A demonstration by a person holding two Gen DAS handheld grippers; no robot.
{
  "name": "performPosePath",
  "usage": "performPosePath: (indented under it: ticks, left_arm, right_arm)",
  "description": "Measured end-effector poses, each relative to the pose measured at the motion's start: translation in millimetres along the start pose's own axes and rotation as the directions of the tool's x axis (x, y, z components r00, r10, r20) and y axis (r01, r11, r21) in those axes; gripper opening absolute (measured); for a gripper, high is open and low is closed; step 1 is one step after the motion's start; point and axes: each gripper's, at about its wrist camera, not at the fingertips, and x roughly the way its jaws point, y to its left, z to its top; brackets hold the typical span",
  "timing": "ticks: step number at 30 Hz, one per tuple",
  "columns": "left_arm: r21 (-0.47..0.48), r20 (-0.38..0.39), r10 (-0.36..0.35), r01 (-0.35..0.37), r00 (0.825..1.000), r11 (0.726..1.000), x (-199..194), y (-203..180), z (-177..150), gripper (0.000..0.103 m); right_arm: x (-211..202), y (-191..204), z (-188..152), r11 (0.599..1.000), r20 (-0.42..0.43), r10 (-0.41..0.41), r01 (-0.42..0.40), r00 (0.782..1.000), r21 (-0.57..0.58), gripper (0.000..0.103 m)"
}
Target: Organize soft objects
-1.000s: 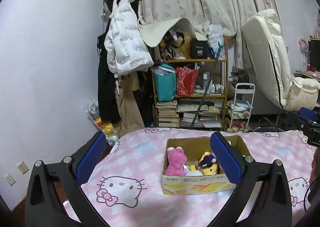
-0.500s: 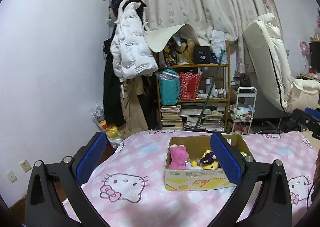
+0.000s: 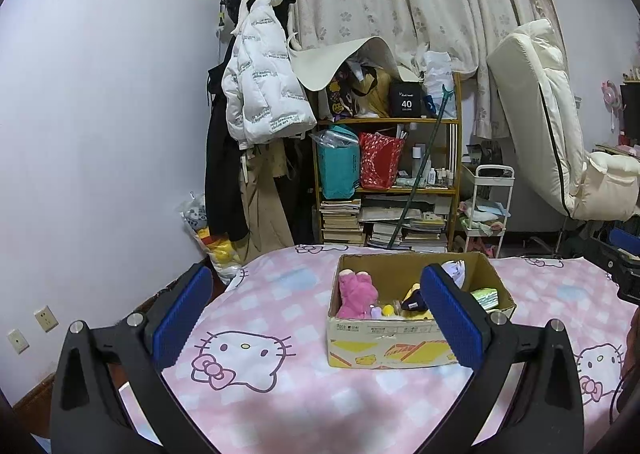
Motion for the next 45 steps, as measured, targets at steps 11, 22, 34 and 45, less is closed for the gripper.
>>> performPosePath:
  ticks: [11, 22, 34, 45]
  left_arm:
    - [-0.008, -0.007, 0.022, -0.022, 1.0, 1.0, 6, 3, -7, 0.102]
    - [0.009, -0.015, 0.006, -0.006, 1.0, 1.0, 9, 2, -9, 0.102]
    - [0.044, -0.028, -0.008, 0.01, 1.0, 0.999, 12, -5, -13, 0.102]
    - [0.036, -0.043, -0.019, 0.021, 0.999, 0.999, 14, -3, -15, 0.102]
  right_arm:
    - [2, -3, -3, 1.0, -0.003, -0.006, 0.006, 1.0, 0.005, 0.103]
    - [3, -4, -4, 1.0, -0.004, -0.008, 0.008, 1.0, 0.005, 0.103]
    - [4, -5, -6, 1.0, -0.004, -0.008, 0.008, 1.0, 0.006, 0.103]
    - [5, -4, -11, 1.0, -0.012, -0.009, 0.009, 1.0, 0.003, 0.103]
